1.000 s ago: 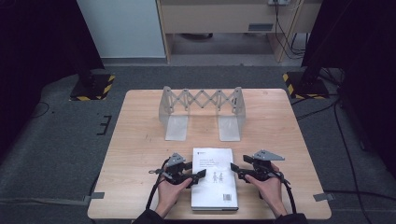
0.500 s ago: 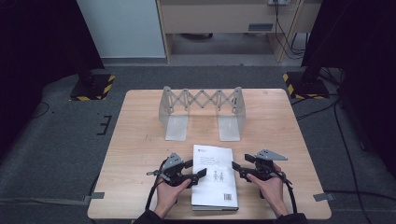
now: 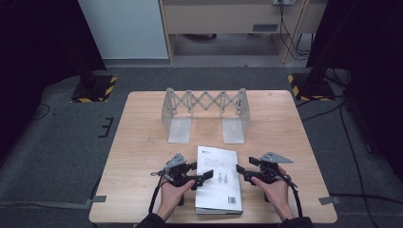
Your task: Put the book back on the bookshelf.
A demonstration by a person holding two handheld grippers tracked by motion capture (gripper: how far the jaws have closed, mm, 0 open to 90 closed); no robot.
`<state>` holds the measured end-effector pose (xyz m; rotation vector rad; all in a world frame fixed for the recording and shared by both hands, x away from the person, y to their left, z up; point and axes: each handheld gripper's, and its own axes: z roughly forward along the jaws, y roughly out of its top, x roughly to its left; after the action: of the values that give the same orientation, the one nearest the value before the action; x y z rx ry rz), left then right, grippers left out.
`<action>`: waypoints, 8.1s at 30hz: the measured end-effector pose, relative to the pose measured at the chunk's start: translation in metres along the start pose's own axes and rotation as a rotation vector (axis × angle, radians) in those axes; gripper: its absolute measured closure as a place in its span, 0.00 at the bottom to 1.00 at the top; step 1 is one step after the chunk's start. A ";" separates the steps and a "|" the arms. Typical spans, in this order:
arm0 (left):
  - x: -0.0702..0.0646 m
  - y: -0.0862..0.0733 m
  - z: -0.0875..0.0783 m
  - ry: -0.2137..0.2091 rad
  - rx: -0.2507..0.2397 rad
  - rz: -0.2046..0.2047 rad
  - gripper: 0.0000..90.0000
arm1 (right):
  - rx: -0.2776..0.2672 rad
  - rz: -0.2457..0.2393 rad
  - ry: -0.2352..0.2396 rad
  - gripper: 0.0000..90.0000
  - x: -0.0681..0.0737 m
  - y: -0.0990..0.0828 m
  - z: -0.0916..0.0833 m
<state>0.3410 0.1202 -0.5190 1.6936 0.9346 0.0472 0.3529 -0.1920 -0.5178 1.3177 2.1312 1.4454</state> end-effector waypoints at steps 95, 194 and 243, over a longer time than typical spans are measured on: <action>-0.001 0.002 0.014 -0.035 0.071 -0.109 0.62 | -0.010 0.011 0.003 0.31 -0.006 0.002 -0.003; -0.016 0.033 -0.011 -0.172 0.058 -0.053 0.87 | 0.026 0.235 0.304 0.03 0.000 -0.007 0.014; -0.008 0.022 0.001 0.021 0.217 0.080 0.41 | 0.115 0.343 0.290 0.11 0.002 -0.017 0.028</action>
<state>0.3482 0.1133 -0.4973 1.9343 0.9135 0.0167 0.3604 -0.1750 -0.5443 1.6725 2.2779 1.7622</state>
